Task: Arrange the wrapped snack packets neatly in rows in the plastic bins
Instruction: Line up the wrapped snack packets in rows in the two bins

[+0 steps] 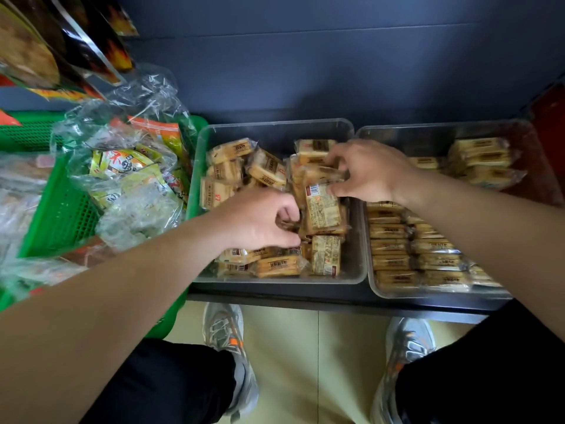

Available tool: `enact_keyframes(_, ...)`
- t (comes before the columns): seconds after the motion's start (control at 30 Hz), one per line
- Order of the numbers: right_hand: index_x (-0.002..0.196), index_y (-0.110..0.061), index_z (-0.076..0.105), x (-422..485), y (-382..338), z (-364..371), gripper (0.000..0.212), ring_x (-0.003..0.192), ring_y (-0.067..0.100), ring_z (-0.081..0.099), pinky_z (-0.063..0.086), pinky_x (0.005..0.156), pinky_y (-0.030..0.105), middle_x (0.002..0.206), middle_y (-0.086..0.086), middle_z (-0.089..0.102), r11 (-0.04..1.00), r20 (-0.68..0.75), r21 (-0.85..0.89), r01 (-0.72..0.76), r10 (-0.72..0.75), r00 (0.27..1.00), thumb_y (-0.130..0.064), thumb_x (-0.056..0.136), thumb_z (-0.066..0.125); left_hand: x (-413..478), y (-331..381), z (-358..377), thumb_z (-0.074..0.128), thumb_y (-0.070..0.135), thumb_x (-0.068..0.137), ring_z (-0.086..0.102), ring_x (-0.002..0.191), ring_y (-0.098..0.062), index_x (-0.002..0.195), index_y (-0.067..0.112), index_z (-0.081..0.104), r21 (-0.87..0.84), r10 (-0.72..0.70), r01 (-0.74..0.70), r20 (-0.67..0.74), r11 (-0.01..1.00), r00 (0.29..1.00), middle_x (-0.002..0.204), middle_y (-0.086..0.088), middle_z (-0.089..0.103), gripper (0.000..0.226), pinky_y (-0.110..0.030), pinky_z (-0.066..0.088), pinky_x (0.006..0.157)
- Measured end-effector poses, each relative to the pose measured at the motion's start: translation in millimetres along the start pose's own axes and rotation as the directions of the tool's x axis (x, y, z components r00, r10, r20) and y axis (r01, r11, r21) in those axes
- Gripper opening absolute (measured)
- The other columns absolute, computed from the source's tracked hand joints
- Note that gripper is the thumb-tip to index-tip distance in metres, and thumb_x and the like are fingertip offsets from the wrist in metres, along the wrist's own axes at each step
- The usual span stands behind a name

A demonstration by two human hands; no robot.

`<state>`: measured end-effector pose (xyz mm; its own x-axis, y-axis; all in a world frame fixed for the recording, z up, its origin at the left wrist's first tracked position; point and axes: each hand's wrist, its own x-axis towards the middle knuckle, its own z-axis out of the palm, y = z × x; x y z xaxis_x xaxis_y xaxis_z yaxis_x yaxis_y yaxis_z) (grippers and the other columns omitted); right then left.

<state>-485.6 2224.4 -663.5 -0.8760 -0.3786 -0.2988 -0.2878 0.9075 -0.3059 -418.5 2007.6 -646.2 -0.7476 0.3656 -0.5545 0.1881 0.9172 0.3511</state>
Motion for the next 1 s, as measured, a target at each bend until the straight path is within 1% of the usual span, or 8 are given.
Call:
enact_keyframes(0.07, 0.135, -0.027, 0.056, -3, 2, -2, 0.058, 0.114, 0.021, 0.057, 0.048, 0.088, 0.038, 0.121, -0.006, 0.062, 1.0, -0.004, 0.009, 0.018, -0.018, 1.0, -0.051, 0.085, 0.074, 0, 5, 13, 0.072, 0.061, 0.082, 0.054, 0.12, -0.013, 0.134, 0.038, 0.053, 0.049, -0.001, -0.006, 0.157, 0.999, 0.988, 0.139, 0.013, 0.055, 0.06, -0.04, 0.047, 0.102)
enact_keyframes(0.13, 0.134, -0.027, 0.058, -8, 6, -3, 0.053, 0.113, 0.018, 0.058, 0.047, 0.086, 0.035, 0.12, -0.008, 0.064, 0.999, -0.017, 0.036, 0.031, -0.031, 0.999, -0.049, 0.088, 0.073, 0, 6, 25, 0.073, 0.065, 0.078, 0.055, 0.118, -0.017, 0.138, 0.042, 0.051, 0.175, -0.003, -0.037, 0.219, 0.984, 0.976, 0.14, 0.011, 0.055, 0.067, -0.038, 0.047, 0.096)
enact_keyframes(0.2, 0.133, -0.028, 0.059, -13, 10, -3, 0.048, 0.108, 0.013, 0.056, 0.048, 0.09, 0.035, 0.123, -0.008, 0.065, 0.997, -0.018, 0.072, 0.037, -0.036, 0.999, -0.046, 0.09, 0.072, 2, 6, 30, 0.074, 0.064, 0.078, 0.057, 0.111, -0.017, 0.136, 0.044, 0.054, 0.223, 0.01, -0.058, 0.213, 0.973, 0.977, 0.131, 0.011, 0.061, 0.065, -0.036, 0.046, 0.088)
enact_keyframes(0.33, 0.129, -0.029, 0.061, -19, 15, 3, 0.04, 0.101, 0.005, 0.051, 0.046, 0.091, 0.032, 0.125, -0.007, 0.066, 0.991, 0.025, 0.124, 0.054, -0.058, 0.998, -0.039, 0.092, 0.071, 3, -3, 30, 0.074, 0.057, 0.084, 0.06, 0.097, -0.01, 0.123, 0.044, 0.063, 0.12, 0.038, -0.059, 0.17, 0.991, 0.985, 0.118, 0.017, 0.067, 0.042, -0.027, 0.045, 0.074)
enact_keyframes(0.53, 0.127, -0.03, 0.063, -19, 15, 2, 0.038, 0.099, 0.007, 0.053, 0.048, 0.09, 0.032, 0.12, -0.008, 0.065, 0.986, 0.01, 0.153, 0.066, -0.068, 0.998, -0.036, 0.091, 0.072, 4, -6, 36, 0.069, 0.071, 0.079, 0.056, 0.092, -0.008, 0.131, 0.045, 0.058, 0.139, 0.024, -0.04, 0.115, 0.989, 0.993, 0.117, 0.018, 0.065, 0.058, -0.025, 0.04, 0.069)
enact_keyframes(0.73, 0.131, -0.028, 0.061, -19, 13, 4, 0.041, 0.104, 0.008, 0.053, 0.044, 0.089, 0.031, 0.121, -0.008, 0.062, 0.984, 0.05, 0.157, 0.086, -0.094, 0.994, -0.036, 0.092, 0.071, 7, -5, 32, 0.067, 0.057, 0.089, 0.06, 0.078, -0.005, 0.123, 0.036, 0.069, 0.1, 0.034, -0.04, 0.058, 0.994, 0.998, 0.112, 0.013, 0.069, 0.04, -0.02, 0.039, 0.057)
enact_keyframes(0.87, 0.141, -0.027, 0.054, -21, 11, 0, 0.051, 0.113, 0.013, 0.057, 0.044, 0.094, 0.031, 0.127, -0.007, 0.062, 0.976, 0.043, 0.207, 0.071, -0.082, 0.996, -0.033, 0.093, 0.071, 7, -9, 11, 0.066, 0.041, 0.093, 0.054, 0.059, 0.004, 0.108, 0.027, 0.07, -0.043, -0.03, 0.026, -0.097, 0.999, 0.995, 0.098, 0.013, 0.068, 0.021, -0.013, 0.038, 0.052)
enact_keyframes(1.0, 0.145, -0.025, 0.049, -21, 10, -2, 0.056, 0.116, 0.018, 0.055, 0.046, 0.099, 0.039, 0.129, -0.004, 0.058, 0.978, -0.014, 0.191, 0.079, -0.078, 0.997, -0.033, 0.093, 0.071, 5, -33, -18, 0.065, 0.036, 0.095, 0.062, 0.078, -0.002, 0.118, 0.025, 0.066, -0.267, -0.205, 0.092, -0.437, 0.959, 0.876, 0.105, 0.008, 0.068, 0.026, -0.022, 0.051, 0.067)
